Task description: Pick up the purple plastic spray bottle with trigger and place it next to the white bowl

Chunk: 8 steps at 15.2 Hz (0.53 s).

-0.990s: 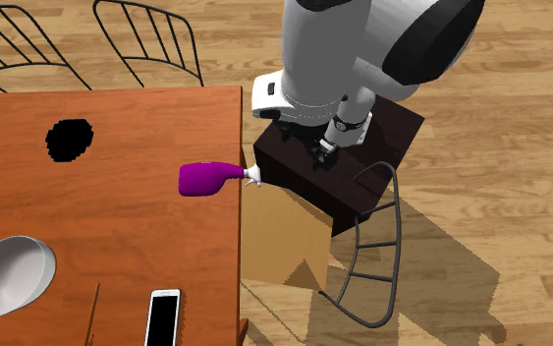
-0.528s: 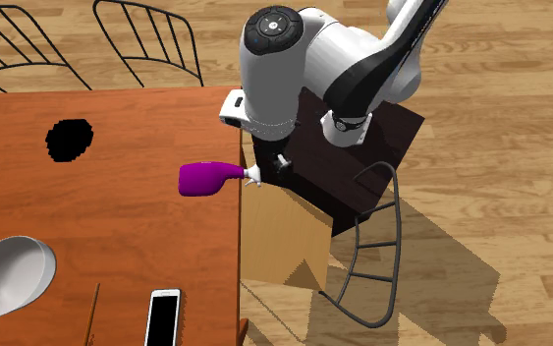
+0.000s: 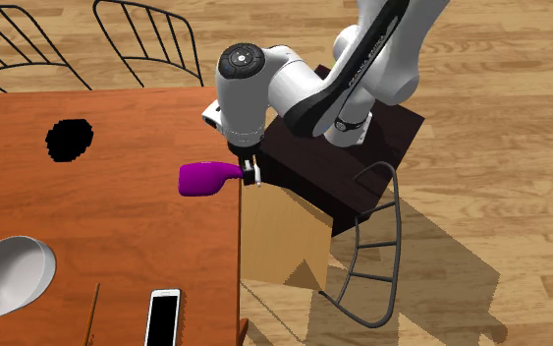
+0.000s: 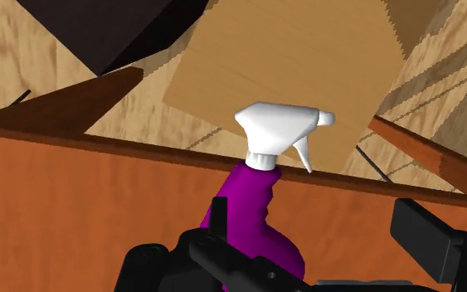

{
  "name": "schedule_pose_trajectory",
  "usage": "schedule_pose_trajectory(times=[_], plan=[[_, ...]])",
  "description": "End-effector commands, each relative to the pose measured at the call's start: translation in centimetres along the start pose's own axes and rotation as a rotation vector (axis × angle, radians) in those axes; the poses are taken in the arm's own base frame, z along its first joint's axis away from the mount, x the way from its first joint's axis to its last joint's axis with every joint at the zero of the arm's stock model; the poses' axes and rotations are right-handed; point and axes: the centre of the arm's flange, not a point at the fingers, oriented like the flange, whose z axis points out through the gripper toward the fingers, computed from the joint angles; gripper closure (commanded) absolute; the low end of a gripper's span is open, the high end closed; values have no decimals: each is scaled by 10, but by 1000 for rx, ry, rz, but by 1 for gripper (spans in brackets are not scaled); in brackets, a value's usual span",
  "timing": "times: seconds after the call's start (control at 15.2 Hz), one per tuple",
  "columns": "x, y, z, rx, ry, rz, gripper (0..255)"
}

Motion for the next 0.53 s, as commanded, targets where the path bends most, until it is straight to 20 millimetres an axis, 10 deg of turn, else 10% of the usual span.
schedule_pose_trajectory(times=[0.0,0.46], plan=[[12,13,18,2,23,72,0],[27,32,64,3,50,167,0]])
